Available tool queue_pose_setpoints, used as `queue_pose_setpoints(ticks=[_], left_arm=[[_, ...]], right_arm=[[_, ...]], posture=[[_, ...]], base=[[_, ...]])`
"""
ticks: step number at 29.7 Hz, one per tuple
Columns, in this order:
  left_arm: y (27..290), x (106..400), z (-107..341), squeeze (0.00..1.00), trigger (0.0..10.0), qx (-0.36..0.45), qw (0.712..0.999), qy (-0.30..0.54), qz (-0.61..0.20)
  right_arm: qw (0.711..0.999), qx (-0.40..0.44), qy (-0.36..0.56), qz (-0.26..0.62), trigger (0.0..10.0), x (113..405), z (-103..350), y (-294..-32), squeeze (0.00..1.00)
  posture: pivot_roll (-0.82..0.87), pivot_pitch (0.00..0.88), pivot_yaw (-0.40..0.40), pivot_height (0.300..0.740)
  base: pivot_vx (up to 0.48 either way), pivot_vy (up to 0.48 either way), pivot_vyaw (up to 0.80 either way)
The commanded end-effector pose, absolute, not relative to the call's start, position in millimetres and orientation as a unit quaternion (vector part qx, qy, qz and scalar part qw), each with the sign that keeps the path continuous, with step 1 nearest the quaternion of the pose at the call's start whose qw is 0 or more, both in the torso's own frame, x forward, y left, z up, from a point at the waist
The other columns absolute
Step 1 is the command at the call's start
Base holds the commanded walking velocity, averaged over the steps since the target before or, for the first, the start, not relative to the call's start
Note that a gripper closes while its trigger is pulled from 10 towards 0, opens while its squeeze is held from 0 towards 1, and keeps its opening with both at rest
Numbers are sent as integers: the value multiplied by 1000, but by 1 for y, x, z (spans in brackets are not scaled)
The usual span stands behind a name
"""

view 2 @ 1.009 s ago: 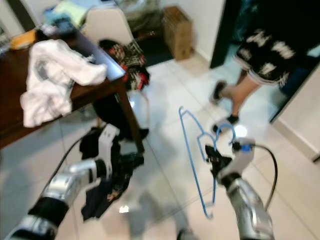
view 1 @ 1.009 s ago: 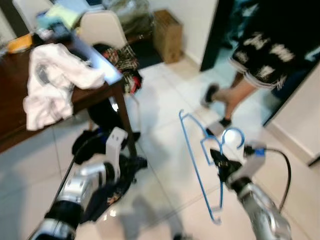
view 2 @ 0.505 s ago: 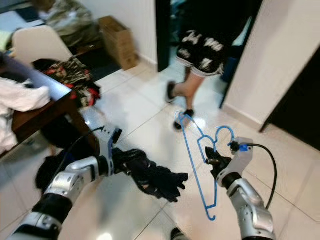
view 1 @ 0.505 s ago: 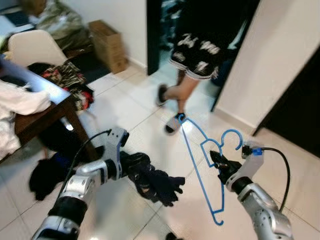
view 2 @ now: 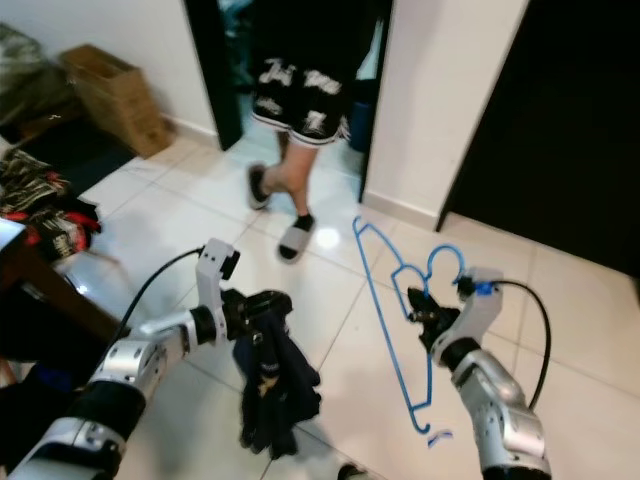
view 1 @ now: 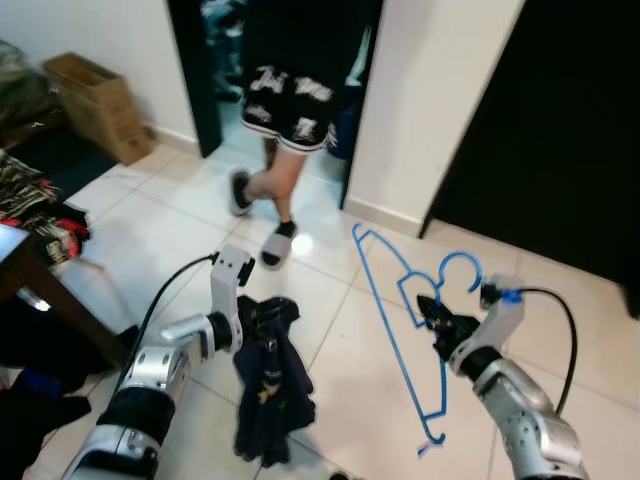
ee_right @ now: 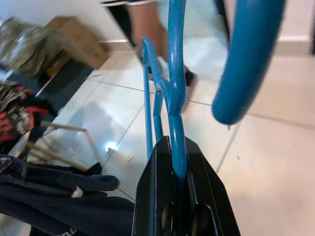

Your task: Hang hanger

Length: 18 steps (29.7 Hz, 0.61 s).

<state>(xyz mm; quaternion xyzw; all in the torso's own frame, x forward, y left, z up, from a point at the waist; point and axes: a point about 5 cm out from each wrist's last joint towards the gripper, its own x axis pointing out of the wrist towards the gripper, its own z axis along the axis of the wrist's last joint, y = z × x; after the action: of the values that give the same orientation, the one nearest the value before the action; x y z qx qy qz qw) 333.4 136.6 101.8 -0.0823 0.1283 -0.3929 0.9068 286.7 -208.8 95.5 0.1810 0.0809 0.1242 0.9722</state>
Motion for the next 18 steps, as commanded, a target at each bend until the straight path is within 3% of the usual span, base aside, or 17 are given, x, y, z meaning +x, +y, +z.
queue_pose_setpoints(ticks=[1, 18], left_arm=[[135, 331, 98, 0, 10000, -83, 903, 132, -400], [135, 332, 97, 0, 10000, -86, 904, 130, -399]], right_arm=[[973, 178, 93, 117, 10000, 283, 91, -212, 0], [973, 173, 96, 119, 10000, 283, 90, -212, 0]], posture=[[-5, 180, 17, 740], [-7, 181, 13, 740]], base=[[0, 0, -800], [0, 0, -800]])
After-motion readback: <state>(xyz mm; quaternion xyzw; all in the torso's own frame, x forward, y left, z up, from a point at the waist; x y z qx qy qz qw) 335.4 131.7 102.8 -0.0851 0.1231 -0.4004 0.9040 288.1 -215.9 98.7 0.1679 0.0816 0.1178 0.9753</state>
